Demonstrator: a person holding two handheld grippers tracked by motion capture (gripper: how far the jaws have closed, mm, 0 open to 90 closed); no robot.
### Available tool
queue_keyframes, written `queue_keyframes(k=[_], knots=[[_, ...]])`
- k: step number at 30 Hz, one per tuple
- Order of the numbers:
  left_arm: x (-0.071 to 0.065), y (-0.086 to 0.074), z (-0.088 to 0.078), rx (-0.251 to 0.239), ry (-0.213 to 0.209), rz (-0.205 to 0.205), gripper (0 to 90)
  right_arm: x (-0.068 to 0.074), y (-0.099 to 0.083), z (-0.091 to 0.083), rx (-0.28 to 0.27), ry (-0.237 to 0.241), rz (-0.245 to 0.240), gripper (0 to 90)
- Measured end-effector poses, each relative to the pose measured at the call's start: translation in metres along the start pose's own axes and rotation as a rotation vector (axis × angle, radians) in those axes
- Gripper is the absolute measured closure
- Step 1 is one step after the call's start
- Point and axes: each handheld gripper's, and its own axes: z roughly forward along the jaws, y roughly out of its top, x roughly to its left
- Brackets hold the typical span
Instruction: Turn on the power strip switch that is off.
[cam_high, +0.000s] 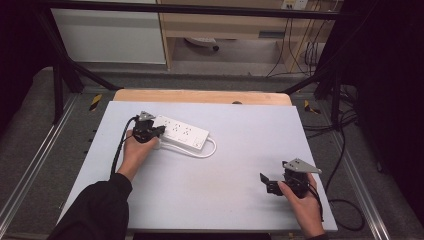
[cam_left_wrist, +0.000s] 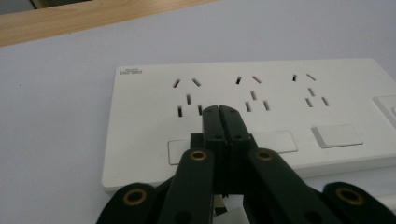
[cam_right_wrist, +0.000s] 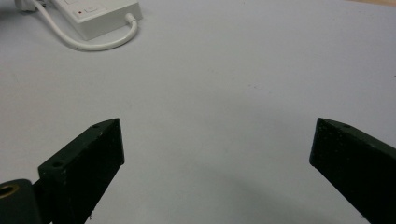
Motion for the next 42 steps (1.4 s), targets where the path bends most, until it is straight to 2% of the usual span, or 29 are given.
queue_keyframes(k=[18, 20, 25, 28, 35, 42], knots=[[0.0000, -0.0010, 0.0000, 0.002, -0.003, 0.003, 90.0, -0.0010, -0.0002, -0.0007, 0.002, -0.011, 0.003, 3.5], [-0.0010, -0.0024, 0.0012, 0.004, -0.014, 0.006, 90.0, -0.0010, -0.0003, -0.0006, 0.004, -0.010, 0.004, 3.5], [-0.0032, -0.0009, 0.0015, 0.008, 0.011, 0.033, 90.0, -0.0008, -0.0003, 0.0007, 0.002, -0.006, 0.006, 3.5], [-0.0012, -0.0012, 0.0010, 0.006, 0.008, 0.013, 90.0, -0.0015, -0.0002, 0.0007, 0.000, -0.005, 0.010, 3.5], [0.0024, 0.0003, -0.0012, -0.019, 0.001, -0.002, 90.0, -0.0009, -0.0002, 0.0003, 0.001, -0.006, 0.012, 3.5], [0.0033, 0.0059, -0.0030, -0.041, -0.010, -0.001, 90.0, -0.0017, -0.0002, 0.0009, -0.001, -0.005, 0.013, 3.5]])
